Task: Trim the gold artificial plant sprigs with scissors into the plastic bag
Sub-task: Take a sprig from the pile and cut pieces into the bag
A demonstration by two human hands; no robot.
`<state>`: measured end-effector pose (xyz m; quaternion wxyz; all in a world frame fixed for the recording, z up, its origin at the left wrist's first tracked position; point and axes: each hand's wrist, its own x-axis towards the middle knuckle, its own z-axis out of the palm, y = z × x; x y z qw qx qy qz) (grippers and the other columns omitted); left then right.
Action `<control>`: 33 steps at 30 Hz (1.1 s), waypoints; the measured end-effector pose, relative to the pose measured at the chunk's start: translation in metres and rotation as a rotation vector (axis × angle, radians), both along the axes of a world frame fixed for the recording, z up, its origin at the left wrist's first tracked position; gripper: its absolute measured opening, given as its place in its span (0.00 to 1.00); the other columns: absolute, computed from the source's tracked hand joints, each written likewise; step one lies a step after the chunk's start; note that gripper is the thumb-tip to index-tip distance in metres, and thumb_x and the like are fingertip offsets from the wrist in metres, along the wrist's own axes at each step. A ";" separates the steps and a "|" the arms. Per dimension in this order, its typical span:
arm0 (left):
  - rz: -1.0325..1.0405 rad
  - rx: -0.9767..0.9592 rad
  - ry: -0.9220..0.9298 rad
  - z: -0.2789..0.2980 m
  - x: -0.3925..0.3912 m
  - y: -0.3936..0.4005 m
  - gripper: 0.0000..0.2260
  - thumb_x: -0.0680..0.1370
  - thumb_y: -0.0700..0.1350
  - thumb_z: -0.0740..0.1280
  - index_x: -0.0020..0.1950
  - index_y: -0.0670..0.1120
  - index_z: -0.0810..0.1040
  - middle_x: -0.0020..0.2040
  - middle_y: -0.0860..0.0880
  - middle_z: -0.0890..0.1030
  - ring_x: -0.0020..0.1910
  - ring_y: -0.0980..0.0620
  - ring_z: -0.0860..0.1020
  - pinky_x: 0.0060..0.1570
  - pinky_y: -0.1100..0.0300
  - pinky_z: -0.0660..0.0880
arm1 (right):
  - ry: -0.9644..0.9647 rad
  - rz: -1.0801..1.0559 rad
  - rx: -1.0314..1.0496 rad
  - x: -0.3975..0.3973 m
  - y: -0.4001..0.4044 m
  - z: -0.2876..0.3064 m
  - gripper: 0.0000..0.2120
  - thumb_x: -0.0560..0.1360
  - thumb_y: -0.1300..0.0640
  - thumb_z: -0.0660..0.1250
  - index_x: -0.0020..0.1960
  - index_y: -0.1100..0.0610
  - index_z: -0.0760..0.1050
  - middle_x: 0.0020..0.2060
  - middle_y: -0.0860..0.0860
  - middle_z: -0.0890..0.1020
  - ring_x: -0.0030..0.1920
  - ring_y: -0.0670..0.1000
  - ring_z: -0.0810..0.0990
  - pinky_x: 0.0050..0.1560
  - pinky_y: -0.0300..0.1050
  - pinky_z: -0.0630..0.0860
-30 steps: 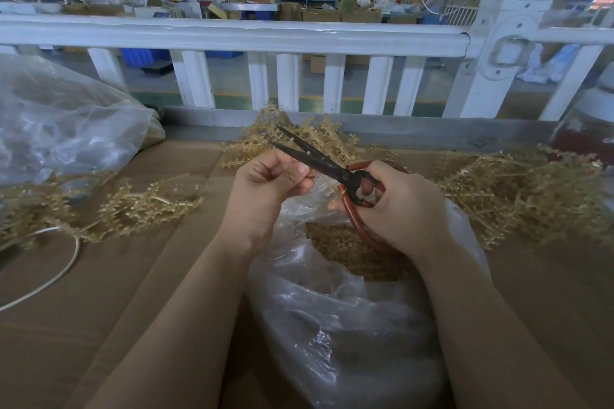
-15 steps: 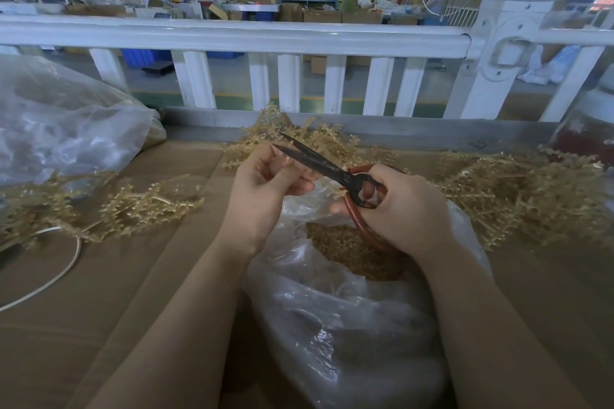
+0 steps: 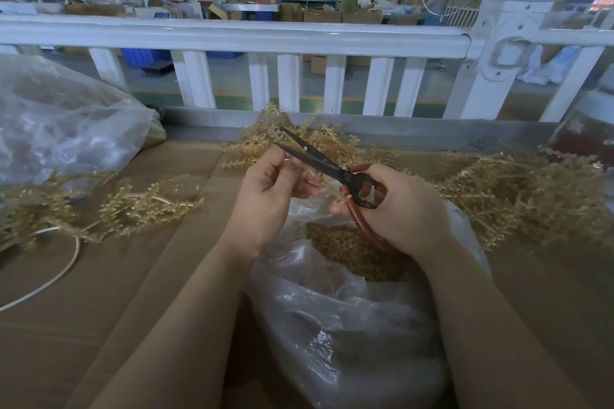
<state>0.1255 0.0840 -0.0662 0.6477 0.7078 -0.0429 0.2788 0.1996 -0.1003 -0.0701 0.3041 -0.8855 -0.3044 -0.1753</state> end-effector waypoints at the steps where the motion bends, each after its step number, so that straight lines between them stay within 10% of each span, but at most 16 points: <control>1: -0.011 0.013 0.001 0.000 0.000 0.000 0.09 0.85 0.38 0.57 0.54 0.37 0.76 0.40 0.47 0.83 0.39 0.49 0.82 0.46 0.55 0.80 | 0.005 0.003 -0.002 0.000 0.000 0.000 0.25 0.62 0.19 0.60 0.50 0.33 0.73 0.33 0.29 0.74 0.34 0.34 0.73 0.33 0.32 0.64; 33: -0.018 0.013 -0.013 0.005 -0.004 -0.002 0.10 0.85 0.38 0.56 0.55 0.34 0.75 0.40 0.47 0.81 0.39 0.50 0.80 0.50 0.49 0.79 | 0.046 0.078 0.124 -0.005 0.001 0.004 0.27 0.62 0.25 0.68 0.52 0.41 0.81 0.32 0.38 0.81 0.43 0.35 0.78 0.33 0.27 0.69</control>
